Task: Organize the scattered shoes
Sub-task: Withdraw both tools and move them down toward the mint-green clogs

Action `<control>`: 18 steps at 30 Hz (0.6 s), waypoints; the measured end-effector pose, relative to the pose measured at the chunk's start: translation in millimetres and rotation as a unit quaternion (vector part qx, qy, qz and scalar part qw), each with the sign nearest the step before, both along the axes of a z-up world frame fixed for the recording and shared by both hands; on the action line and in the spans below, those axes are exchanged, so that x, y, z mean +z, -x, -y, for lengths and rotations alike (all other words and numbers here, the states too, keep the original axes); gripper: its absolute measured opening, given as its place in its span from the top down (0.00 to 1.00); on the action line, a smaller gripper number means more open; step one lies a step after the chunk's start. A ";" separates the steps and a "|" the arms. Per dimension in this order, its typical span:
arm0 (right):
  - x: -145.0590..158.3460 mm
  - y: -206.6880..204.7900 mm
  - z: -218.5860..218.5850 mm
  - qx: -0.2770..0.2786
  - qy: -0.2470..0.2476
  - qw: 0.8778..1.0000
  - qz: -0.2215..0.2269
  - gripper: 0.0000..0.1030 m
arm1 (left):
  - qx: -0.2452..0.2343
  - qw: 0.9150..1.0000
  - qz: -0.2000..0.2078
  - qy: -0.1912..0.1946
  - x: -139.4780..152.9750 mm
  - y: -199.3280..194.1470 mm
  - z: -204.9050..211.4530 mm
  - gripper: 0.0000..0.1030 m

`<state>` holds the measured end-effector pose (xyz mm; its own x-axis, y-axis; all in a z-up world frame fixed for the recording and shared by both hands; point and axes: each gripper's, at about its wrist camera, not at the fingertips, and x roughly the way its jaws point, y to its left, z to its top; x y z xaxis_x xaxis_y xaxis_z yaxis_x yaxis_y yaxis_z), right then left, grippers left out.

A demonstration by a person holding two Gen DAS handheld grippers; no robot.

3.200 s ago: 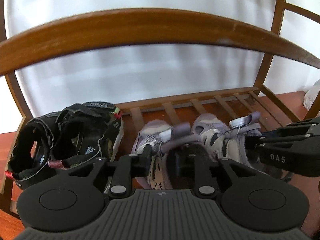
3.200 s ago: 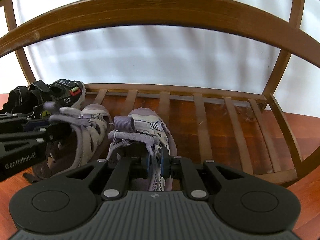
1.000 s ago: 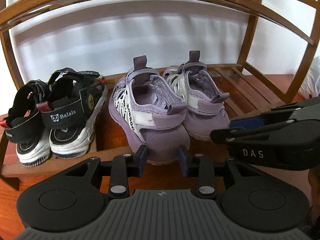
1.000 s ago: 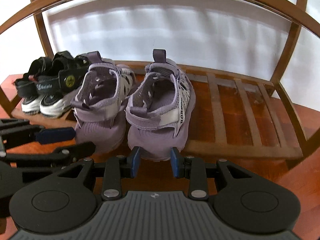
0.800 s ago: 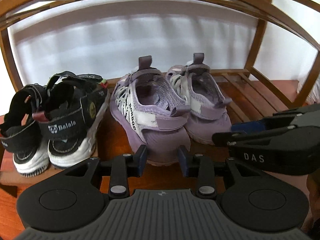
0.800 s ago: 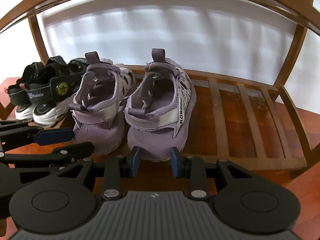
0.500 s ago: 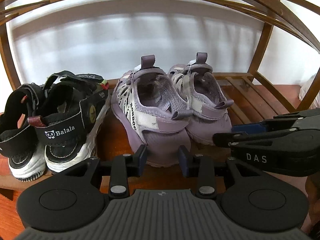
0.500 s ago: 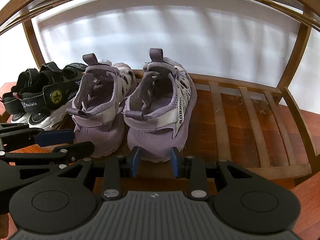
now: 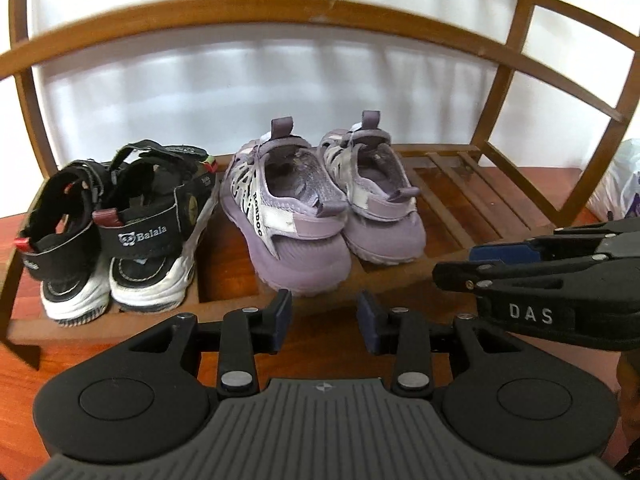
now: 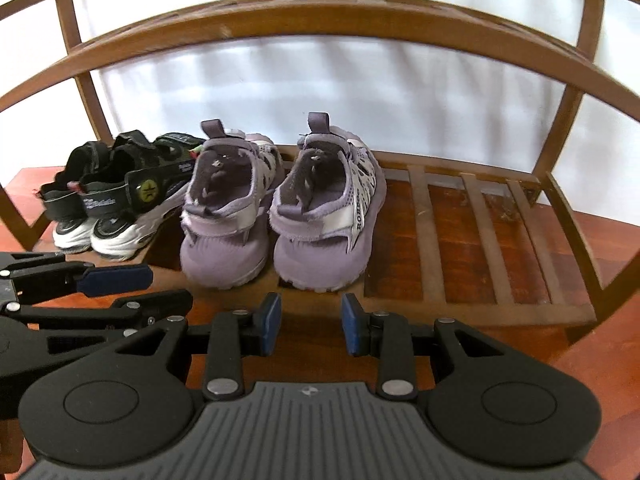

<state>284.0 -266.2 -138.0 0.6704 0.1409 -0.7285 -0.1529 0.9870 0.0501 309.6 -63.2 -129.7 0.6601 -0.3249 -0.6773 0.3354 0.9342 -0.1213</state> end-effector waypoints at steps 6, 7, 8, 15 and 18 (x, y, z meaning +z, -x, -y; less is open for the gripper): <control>11.0 42.7 5.6 -0.006 0.002 1.000 0.001 0.62 | -0.007 1.000 0.001 0.000 10.1 27.6 -5.9 0.55; 12.0 49.9 6.9 -0.008 0.001 1.000 0.000 0.62 | -0.008 1.000 0.001 -0.001 10.9 34.5 -7.2 0.55; 12.3 54.4 7.8 -0.009 0.001 1.000 -0.001 0.61 | -0.008 1.000 0.000 -0.002 11.4 40.6 -8.0 0.54; 8.4 97.7 15.2 -0.016 -0.001 1.000 -0.012 0.57 | -0.015 1.000 -0.002 -0.016 7.8 76.4 -14.9 0.50; 1.9 112.5 18.2 -0.018 -0.003 1.000 -0.020 0.57 | -0.018 1.000 -0.006 -0.021 2.3 90.5 -19.2 0.50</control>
<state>171.5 -284.4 -136.0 0.6448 0.1213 -0.7546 -0.1145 0.9915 0.0615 219.1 -44.0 -127.5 0.6394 -0.3199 -0.6991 0.3680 0.9258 -0.0871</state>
